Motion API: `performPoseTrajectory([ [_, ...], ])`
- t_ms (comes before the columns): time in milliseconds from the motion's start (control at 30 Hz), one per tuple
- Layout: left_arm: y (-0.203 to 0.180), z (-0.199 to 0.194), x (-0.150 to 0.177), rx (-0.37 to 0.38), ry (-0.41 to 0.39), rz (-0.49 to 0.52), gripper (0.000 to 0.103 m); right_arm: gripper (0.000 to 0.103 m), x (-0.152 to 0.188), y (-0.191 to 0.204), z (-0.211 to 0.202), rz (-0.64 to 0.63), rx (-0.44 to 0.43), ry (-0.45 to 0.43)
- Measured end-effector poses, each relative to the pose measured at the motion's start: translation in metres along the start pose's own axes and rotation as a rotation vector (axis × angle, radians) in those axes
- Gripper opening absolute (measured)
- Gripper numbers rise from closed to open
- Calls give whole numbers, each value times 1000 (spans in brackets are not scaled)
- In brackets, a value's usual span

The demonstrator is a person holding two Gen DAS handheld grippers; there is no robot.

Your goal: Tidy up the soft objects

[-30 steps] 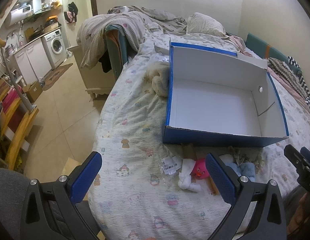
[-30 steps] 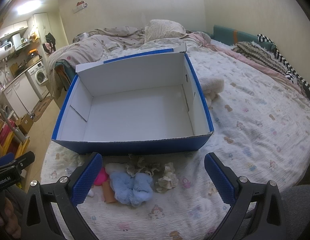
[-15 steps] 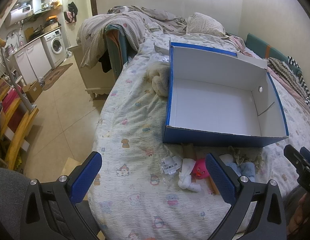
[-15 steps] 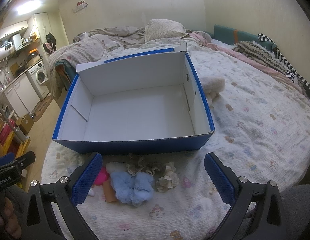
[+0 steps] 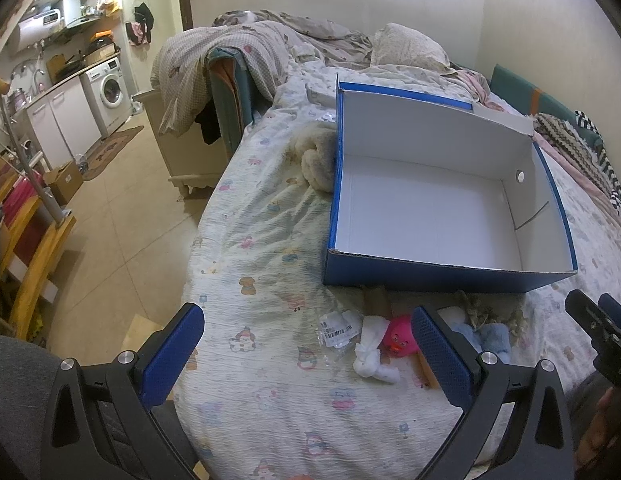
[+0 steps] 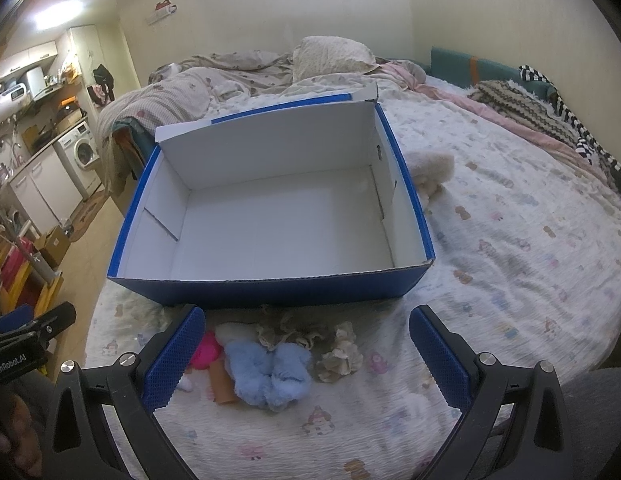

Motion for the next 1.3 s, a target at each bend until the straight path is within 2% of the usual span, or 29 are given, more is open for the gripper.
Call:
performPoseTrajectory([
  [1167,1,2,3,-7,5,-4,103,103,-1,-7,-1,12,7,3],
  [1300,4,2,2,-6,6,-8,103,103,-3,-11,-9,13,-12,3],
])
Point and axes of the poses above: each gripper's, at about its wrist camera, not at the fingertips, and z roughly the way its jaws point, y to its left, x to its underside, the point moved 1 cm from there along z, roughly the way its jaws point, and after that the axes turned 13 degrees about y, right-handed, at the moved point
